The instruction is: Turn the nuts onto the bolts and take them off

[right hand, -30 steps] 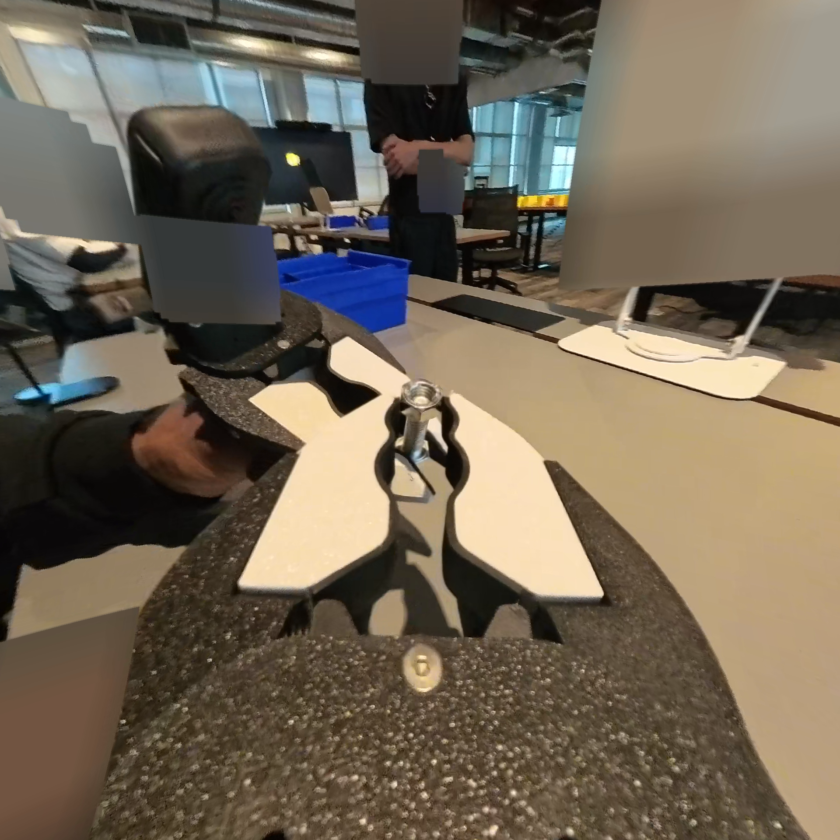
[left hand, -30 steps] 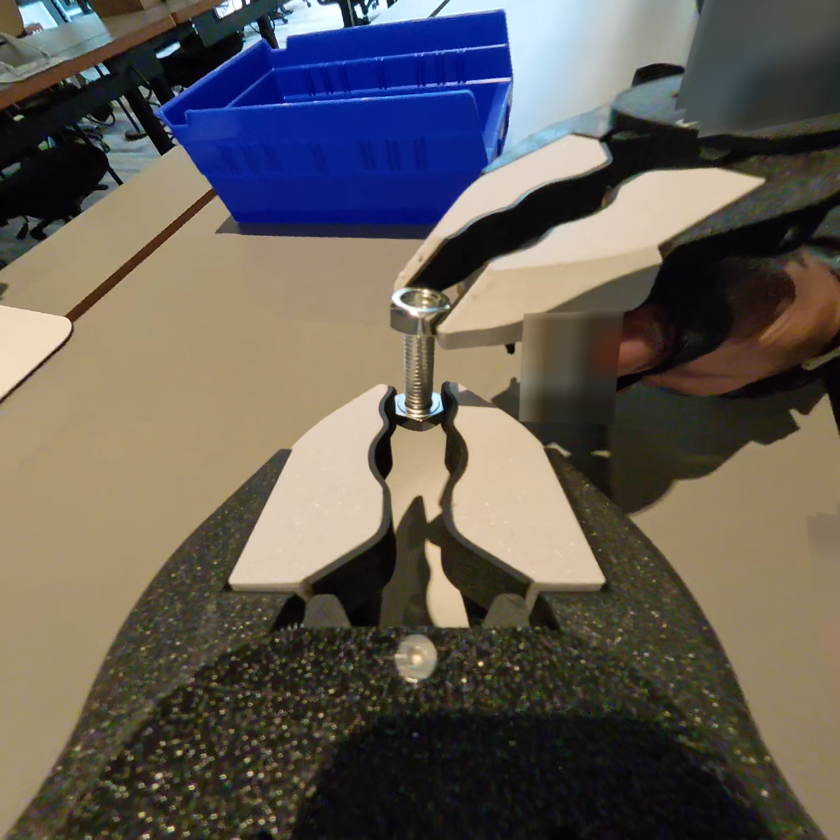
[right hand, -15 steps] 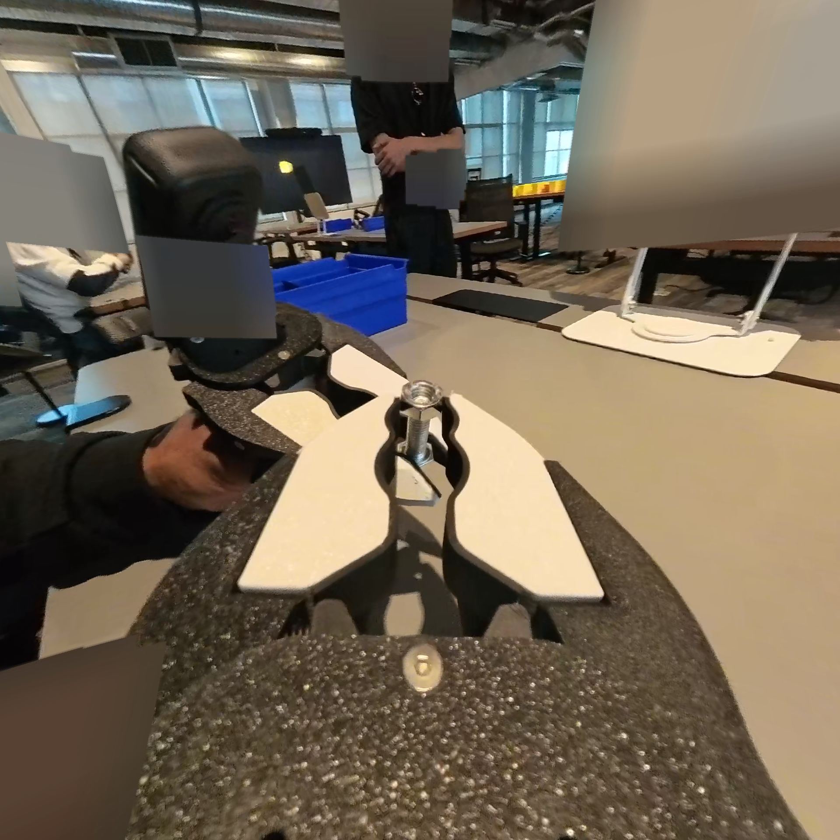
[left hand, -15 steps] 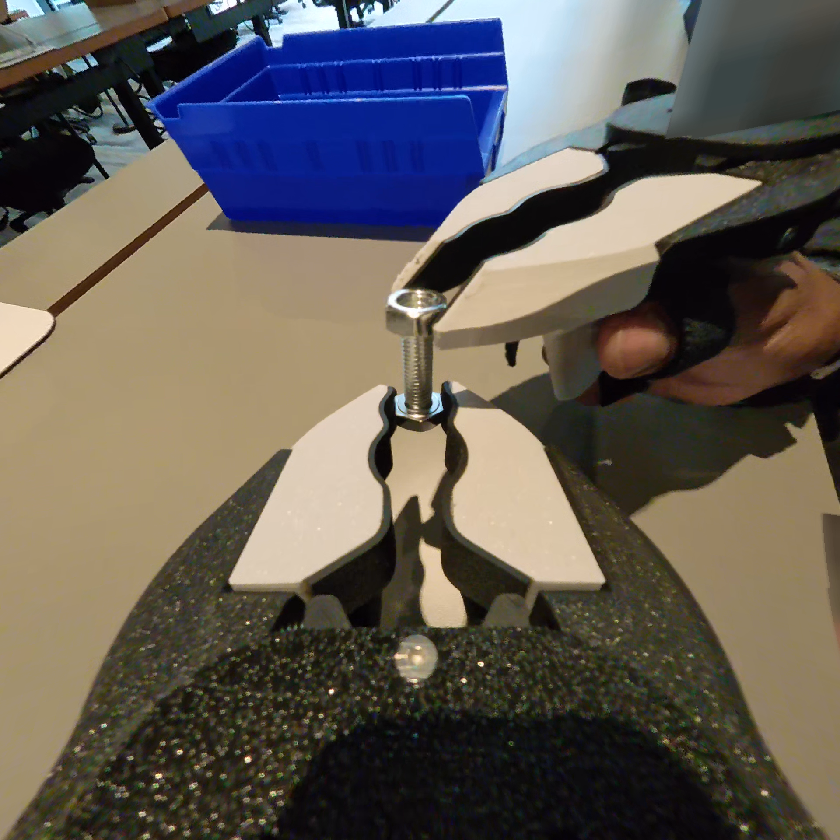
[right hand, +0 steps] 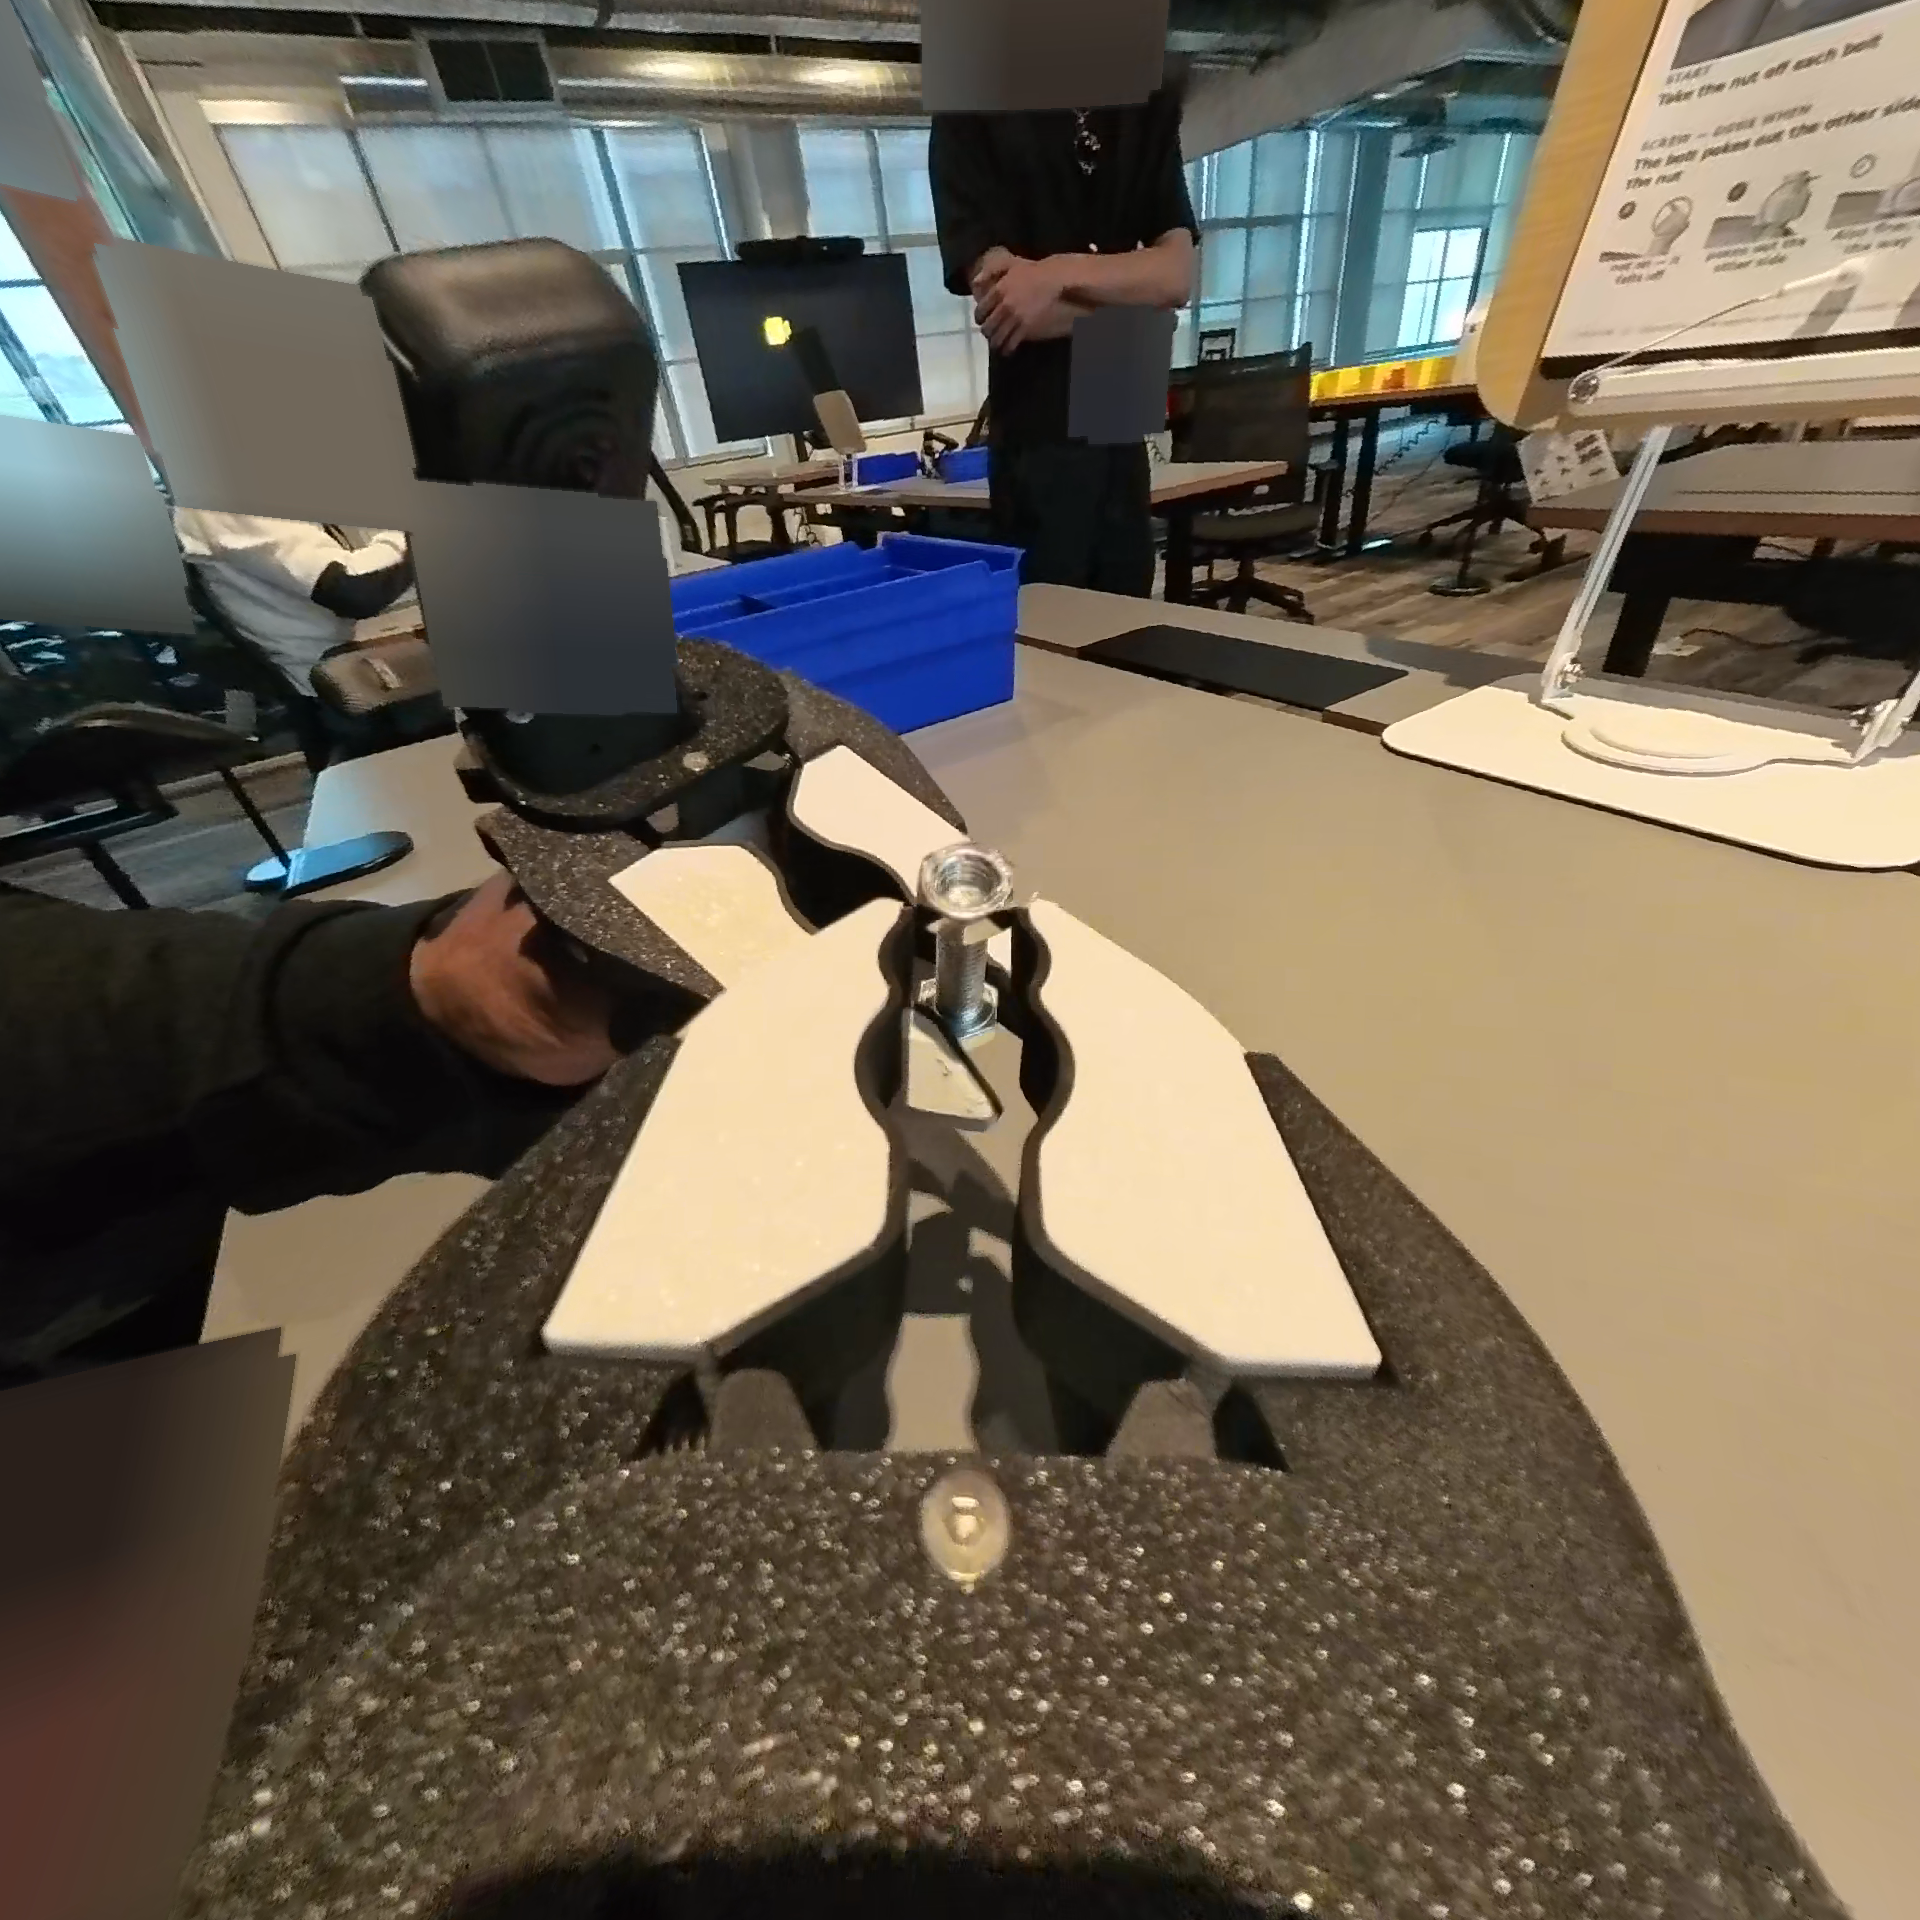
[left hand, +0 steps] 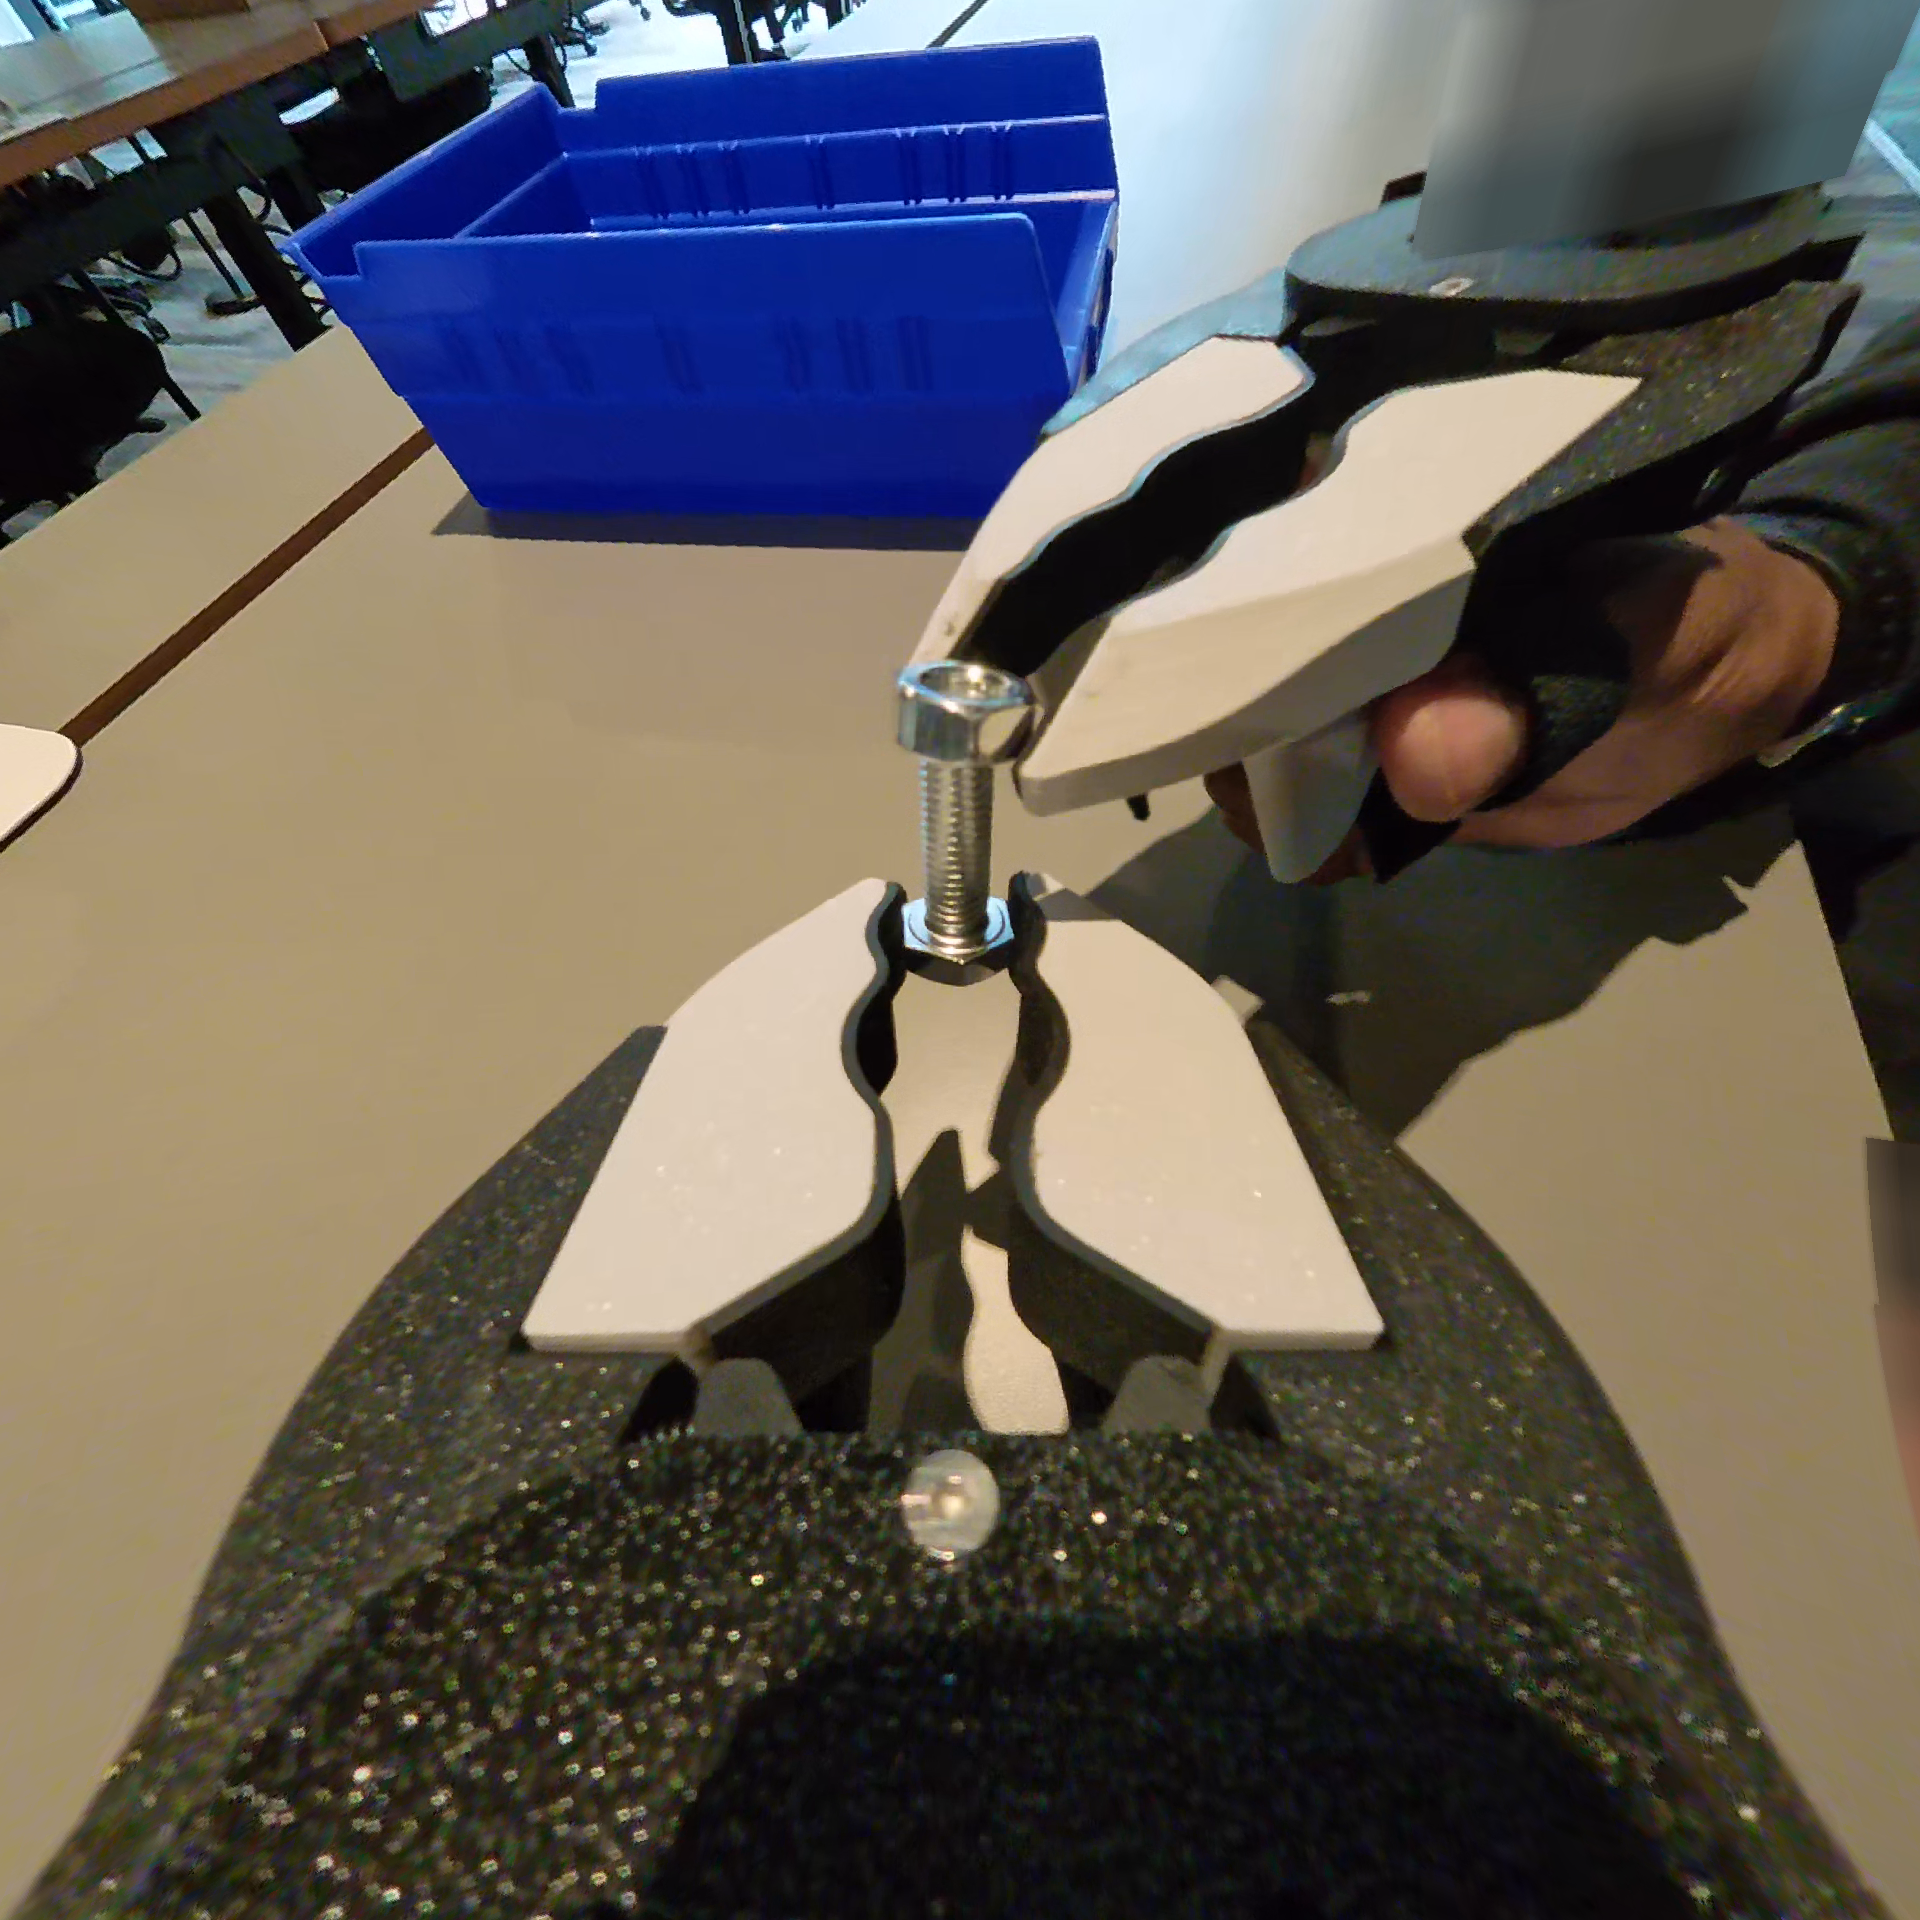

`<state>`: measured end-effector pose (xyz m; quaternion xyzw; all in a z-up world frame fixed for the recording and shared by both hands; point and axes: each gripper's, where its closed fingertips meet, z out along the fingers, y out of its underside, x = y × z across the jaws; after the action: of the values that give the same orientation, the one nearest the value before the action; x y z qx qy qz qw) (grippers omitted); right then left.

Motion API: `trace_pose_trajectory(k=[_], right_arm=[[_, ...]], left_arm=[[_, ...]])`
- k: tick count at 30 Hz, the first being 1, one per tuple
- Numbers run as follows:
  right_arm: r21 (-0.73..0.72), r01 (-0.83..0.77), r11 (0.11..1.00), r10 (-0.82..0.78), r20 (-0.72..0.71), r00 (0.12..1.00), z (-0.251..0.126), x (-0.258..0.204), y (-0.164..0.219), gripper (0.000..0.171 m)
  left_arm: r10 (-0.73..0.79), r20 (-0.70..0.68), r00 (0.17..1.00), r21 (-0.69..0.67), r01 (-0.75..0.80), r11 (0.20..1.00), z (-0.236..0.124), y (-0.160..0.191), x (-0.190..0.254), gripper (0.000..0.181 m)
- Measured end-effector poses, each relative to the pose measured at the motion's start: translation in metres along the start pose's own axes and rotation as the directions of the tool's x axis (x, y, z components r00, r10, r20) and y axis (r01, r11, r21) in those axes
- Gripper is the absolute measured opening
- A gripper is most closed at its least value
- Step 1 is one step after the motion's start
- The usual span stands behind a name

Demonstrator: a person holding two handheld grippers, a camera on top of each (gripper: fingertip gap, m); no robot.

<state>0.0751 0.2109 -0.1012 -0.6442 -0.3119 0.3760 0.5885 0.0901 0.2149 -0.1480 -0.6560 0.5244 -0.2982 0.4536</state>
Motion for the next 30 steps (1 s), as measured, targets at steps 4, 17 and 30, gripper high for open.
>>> trace_pose_trajectory(k=[4,17,30], right_arm=[[-0.016,0.024,1.0,-0.024,0.022,0.999,-0.001,-0.002,0.001,0.02],[-0.196,0.334,0.922,-0.243,0.38,0.893,-0.02,-0.007,-0.006,0.03],[-0.339,0.712,0.615,-0.467,0.571,0.675,-0.01,-0.008,0.015,0.027]], left_arm=[[0.0,-0.005,1.0,0.0,0.0,1.0,0.0,0.0,0.0,0.019],[-0.002,-0.092,0.996,0.0,0.002,1.0,-0.002,0.002,0.009,0.018],[0.015,-0.116,0.993,-0.035,-0.02,0.999,0.002,0.008,0.012,0.019]])
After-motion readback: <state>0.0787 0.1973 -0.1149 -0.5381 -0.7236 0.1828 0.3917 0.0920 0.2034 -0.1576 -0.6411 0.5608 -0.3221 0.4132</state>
